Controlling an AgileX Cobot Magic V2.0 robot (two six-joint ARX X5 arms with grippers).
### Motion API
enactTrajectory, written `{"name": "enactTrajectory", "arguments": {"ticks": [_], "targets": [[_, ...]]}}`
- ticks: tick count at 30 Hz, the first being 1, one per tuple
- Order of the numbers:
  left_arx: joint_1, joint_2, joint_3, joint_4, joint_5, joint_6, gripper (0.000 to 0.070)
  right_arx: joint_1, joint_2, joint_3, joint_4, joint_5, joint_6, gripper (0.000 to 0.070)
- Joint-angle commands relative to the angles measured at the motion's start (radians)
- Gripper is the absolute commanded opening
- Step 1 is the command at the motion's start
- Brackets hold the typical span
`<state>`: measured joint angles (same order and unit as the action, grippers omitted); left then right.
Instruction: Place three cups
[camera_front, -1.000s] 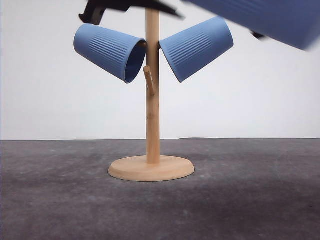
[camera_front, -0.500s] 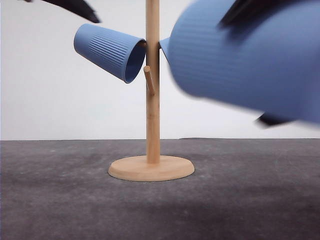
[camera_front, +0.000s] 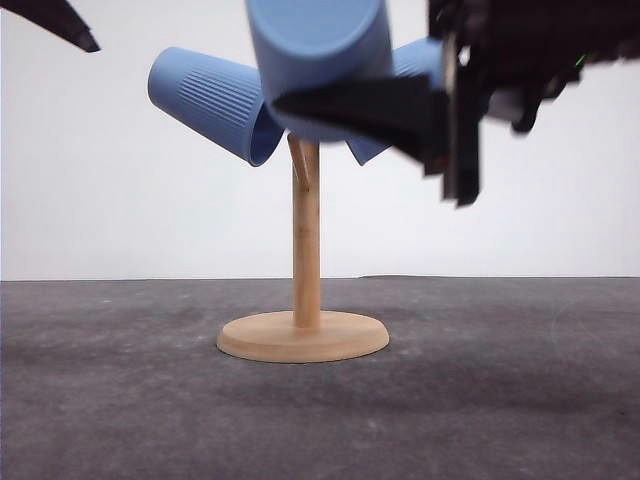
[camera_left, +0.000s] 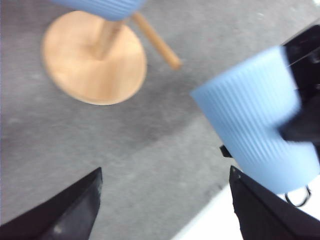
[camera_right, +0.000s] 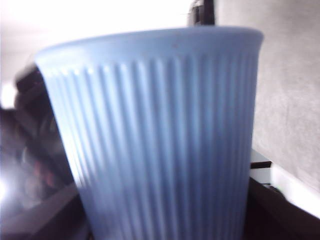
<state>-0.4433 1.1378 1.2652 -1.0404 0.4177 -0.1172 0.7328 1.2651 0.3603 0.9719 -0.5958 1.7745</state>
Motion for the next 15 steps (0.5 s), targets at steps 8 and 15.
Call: {"name": "enactTrajectory", "arguments": {"ticks": [8, 15], "targets": [[0.019, 0.006, 0.023, 0.008, 0.002, 0.028, 0.0486, -0.031, 0.148, 0.062, 0.09, -0.039, 0.093, 0.0418], [0.019, 0.006, 0.023, 0.008, 0.002, 0.027, 0.0486, -0.106, 0.254, 0.134, 0.09, -0.096, 0.093, 0.0418]]}}
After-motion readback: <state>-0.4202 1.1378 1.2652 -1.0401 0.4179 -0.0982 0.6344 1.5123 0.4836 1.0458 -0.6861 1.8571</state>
